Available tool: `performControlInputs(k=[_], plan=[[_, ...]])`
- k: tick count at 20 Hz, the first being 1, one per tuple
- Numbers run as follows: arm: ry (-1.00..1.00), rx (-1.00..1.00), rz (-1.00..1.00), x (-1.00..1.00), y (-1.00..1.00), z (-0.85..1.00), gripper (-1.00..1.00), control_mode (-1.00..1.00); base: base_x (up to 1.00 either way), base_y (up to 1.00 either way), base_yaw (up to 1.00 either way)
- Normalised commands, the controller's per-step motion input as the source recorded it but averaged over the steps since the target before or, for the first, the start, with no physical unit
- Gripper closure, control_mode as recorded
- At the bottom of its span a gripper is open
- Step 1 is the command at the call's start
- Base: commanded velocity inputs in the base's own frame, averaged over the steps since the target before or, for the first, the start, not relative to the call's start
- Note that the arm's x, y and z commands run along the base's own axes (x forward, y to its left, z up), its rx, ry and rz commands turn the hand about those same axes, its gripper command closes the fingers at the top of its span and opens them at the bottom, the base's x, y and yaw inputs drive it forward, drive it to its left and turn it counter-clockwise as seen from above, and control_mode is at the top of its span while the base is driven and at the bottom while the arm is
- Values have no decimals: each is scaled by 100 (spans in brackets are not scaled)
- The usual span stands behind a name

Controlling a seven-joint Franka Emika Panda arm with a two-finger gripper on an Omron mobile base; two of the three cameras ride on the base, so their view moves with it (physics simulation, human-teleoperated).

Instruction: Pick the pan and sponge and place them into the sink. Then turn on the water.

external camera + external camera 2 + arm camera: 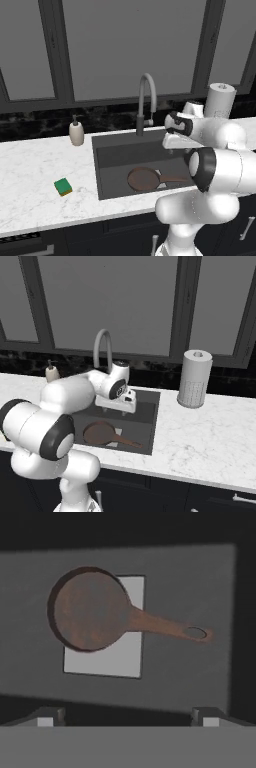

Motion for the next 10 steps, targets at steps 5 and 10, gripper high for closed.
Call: performControlInputs(k=[5, 10], plan=[[-23, 0, -2, -75, 44, 38, -100, -100, 0, 0, 0], [-16, 0, 0, -50, 85, 29, -100, -100, 0, 0, 0]])
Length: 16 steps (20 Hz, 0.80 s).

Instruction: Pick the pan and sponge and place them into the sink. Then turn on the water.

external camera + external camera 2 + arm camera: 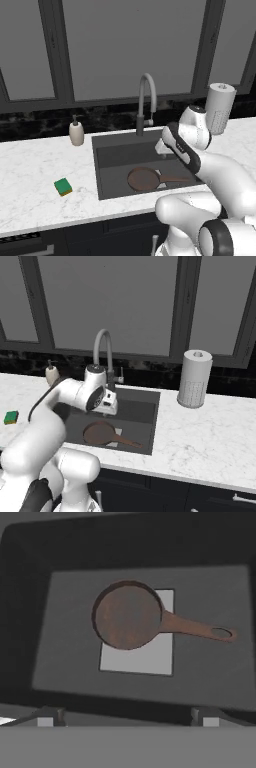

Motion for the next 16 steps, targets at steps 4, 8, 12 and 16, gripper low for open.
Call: performControlInputs(k=[4, 8, 12, 16], plan=[[-6, -5, 0, -26, 100, 36, -100, -100, 0, 0, 0], [1, -11, 2, -9, 100, 27, -100, -100, 0, 0, 0], [6, -13, 5, 0, 100, 20, -100, -100, 0, 0, 0], [7, -12, 10, 8, 100, 21, -100, -100, 0, 0, 0]])
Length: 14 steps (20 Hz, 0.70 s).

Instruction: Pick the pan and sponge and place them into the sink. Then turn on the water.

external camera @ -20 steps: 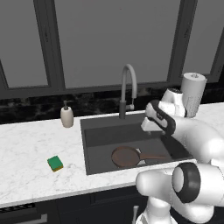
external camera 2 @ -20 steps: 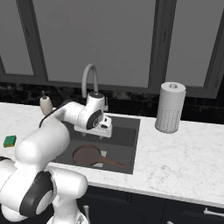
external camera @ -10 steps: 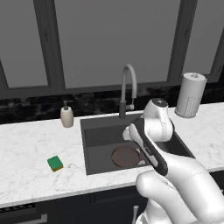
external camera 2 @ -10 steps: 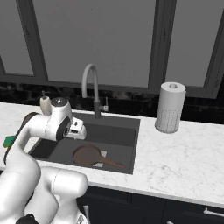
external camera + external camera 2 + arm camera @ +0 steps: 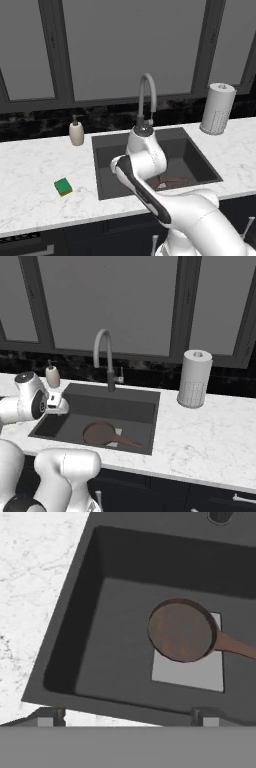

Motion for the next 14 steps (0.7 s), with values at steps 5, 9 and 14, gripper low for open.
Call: performControlInputs(k=[5, 9, 14], plan=[[13, -9, 14, 21, 100, 26, -100, -100, 0, 0, 0], [26, -13, 12, 26, 100, 12, -100, -100, 0, 0, 0], [30, -10, 9, 43, 100, 6, -100, -100, 0, 0, 0]])
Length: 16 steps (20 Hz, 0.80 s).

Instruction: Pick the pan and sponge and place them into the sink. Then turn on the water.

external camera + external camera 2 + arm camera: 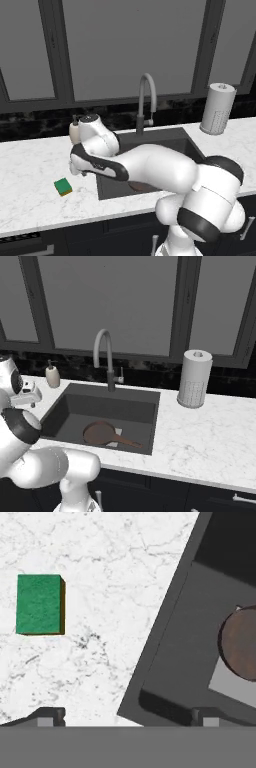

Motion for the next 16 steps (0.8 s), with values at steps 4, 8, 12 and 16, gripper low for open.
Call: performControlInputs(k=[4, 8, 12, 16], plan=[[28, -6, 3, 44, 89, 0, -100, -100, 0, 0, 0], [8, -2, 0, 20, 34, -1, -100, -100, 0, 0, 0], [0, 0, 0, 1, 2, 0, -100, -100, 0, 0, 0], [0, -1, 0, 0, 0, -7, -100, -100, 0, 0, 0]])
